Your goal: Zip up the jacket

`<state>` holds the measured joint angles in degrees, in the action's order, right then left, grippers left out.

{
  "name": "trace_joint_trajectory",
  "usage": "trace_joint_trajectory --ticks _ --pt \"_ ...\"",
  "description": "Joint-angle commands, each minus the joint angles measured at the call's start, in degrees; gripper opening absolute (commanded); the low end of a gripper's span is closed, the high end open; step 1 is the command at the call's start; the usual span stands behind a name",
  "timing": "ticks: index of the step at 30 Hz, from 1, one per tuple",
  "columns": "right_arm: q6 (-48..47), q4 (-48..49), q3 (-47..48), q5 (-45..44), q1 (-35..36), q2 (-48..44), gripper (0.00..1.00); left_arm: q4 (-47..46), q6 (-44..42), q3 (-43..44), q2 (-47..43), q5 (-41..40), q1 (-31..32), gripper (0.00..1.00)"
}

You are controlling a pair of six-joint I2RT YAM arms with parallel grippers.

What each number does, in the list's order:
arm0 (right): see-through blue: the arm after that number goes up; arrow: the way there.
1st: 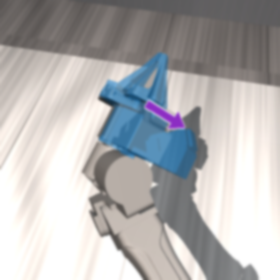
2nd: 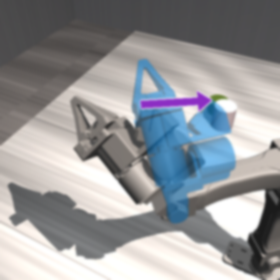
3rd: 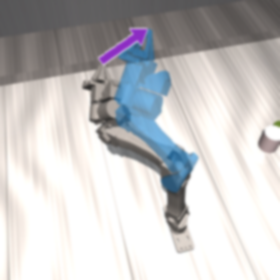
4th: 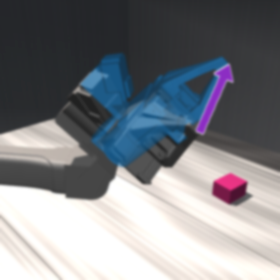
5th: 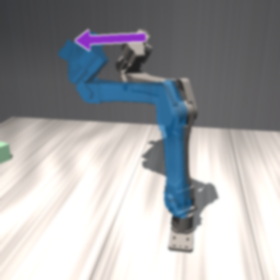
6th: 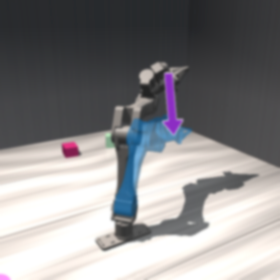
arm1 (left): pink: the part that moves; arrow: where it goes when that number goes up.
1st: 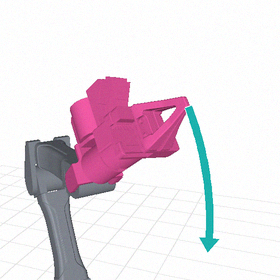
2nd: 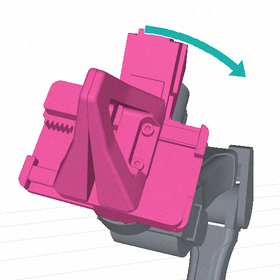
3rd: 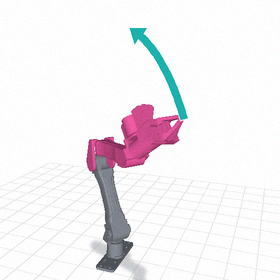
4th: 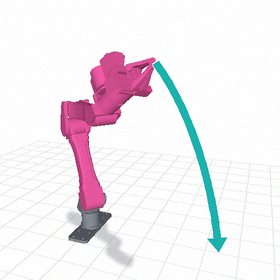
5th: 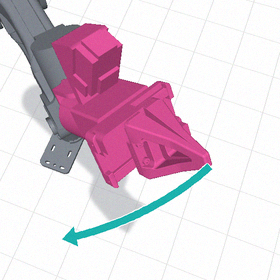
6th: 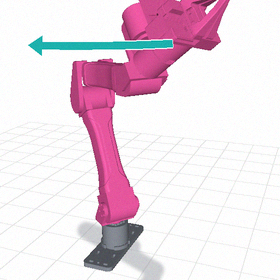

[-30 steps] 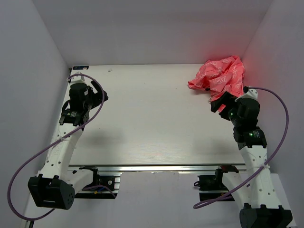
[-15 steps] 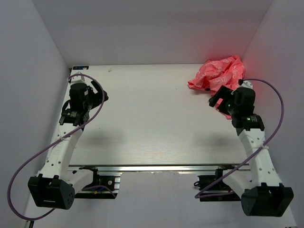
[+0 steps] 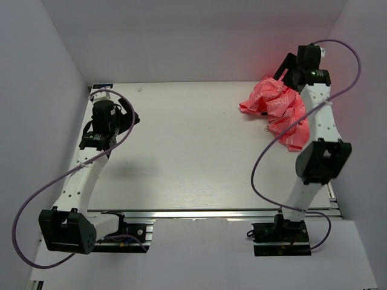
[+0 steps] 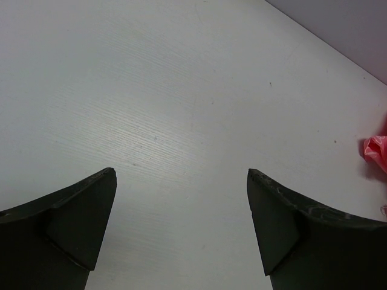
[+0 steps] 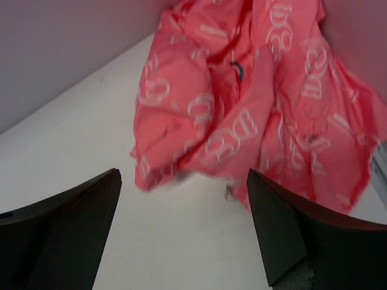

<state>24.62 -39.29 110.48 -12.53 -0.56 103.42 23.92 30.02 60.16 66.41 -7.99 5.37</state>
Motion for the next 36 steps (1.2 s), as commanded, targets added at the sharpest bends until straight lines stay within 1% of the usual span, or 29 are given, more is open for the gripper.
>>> trace_joint_trajectory --ticks 1,3,4,7,9,11,13,15,16,17,18,19,20,21,22,23,25,27,28,29,31,32,33,34,35,36 --pt "-0.63 -8.34 15.35 -2.41 -2.6 14.03 0.89 -1.16 -0.22 3.64 1.95 -0.45 -0.36 0.98" --pt "-0.36 -9.58 20.02 -1.18 -3.75 18.9 0.89 -0.81 -0.49 6.0 3.45 0.6 -0.36 0.98" --pt "-0.36 -9.06 20.65 -1.09 -4.01 21.97 0.9 -0.81 -0.66 6.54 4.16 1.04 -0.36 0.98" --pt "1.04 -5.98 18.21 -1.79 -4.19 24.72 0.89 -0.72 -0.75 7.95 6.79 1.49 -0.44 0.98" --pt "4.02 -3.09 16.53 -2.23 -4.1 25.25 0.89 -0.81 -0.67 8.22 7.59 1.4 -0.44 0.98" --pt "6.13 -4.03 17.31 -2.4 -4.1 27.62 0.89 -1.16 -0.58 8.3 8.73 2.19 -0.44 0.98" --pt "9.2 -7.19 18.46 -3.63 -3.84 29.81 0.89 -1.07 -0.32 8.48 9.35 2.71 -0.36 0.98" --pt "9.92 -5.98 16.71 -4.25 -3.31 30.18 0.89 -1.25 -0.31 8.31 10.05 3.15 -0.44 0.98" --pt "10.09 -4.15 15.66 -3.64 -3.05 30.61 0.89 -1.42 -0.31 8.31 10.14 3.15 -0.44 0.98" --pt "10.18 -3.43 14.43 -1.03 -3.05 31.14 0.89 -1.25 -0.31 8.57 10.4 2.98 -0.44 0.98" --pt "10.36 -3.34 14.33 -0.74 -3.05 32.01 0.88 -1.07 -0.4 8.74 10.58 2.89 -0.44 0.98" --pt "10.27 -4.12 14.85 -0.39 -3.05 33.76 0.65 -0.9 -0.49 8.92 10.67 2.98 -0.44 0.98" --pt "9.4 -3.96 15.38 1.09 -3.05 34.3 0.49 -0.46 -0.58 9.44 10.67 2.98 -0.44 0.98" --pt "9.13 -3.61 15.12 1.54 -3.05 34.22 0.35 -0.28 -0.84 9.62 10.41 2.89 -0.44 0.98" --pt "7.04 -0.12 14.51 2.59 -2.96 32.65 0.09 -0.19 -1.1 9.71 10.32 2.8 -0.44 0.98" --pt "5.71 2.17 13.63 4.6 -2.87 31.25 0.0 -0.28 -1.1 9.62 9.97 2.54 -0.44 0.98" --pt "2.56 5.78 12.22 4.36 -2.7 25.89 0.0 -1.5 -0.93 8.84 8.92 2.54 -0.36 0.98" --pt "0.26 8.52 14.05 4.27 -2.69 22.81 0.0 -2.21 -0.67 7.87 7.95 3.41 -0.53 0.98" --pt "-0.79 8.7 17.55 4.45 -2.61 20.27 0.0 -2.56 -0.67 7.61 7.07 3.77 -0.53 0.98" --pt "-3.67 9.22 19.41 5.84 -2.52 19.12 0.0 -2.65 -0.67 7.43 6.63 3.77 -0.44 0.98" --pt "-6.5 9.93 22.75 7.95 -1.21 14.9 0.0 -2.04 -0.58 7.08 5.14 2.98 -0.53 0.98" --pt "-11.3 10.8 22.68 8.83 -0.24 13.32 0.0 -1.69 -0.58 6.99 4.61 2.54 -0.44 0.98" --pt "-13.7 12.12 22.16 9.1 0.46 11.48 0.0 -1.34 -0.58 6.99 3.99 2.19 -0.53 0.98" --pt "-16.94 12.13 20.67 9.89 4.91 8.24 0.0 -0.55 -0.58 6.81 3.38 1.58 -0.53 0.98" --pt "-20.19 11.96 19.61 8.77 7.47 6.64 0.0 -0.02 -0.58 6.9 2.15 1.31 -0.44 0.98" --pt "-26.06 11.34 18.04 7.45 10.2 3.49 0.0 0.59 -0.58 6.9 1.53 0.87 -0.44 0.98"
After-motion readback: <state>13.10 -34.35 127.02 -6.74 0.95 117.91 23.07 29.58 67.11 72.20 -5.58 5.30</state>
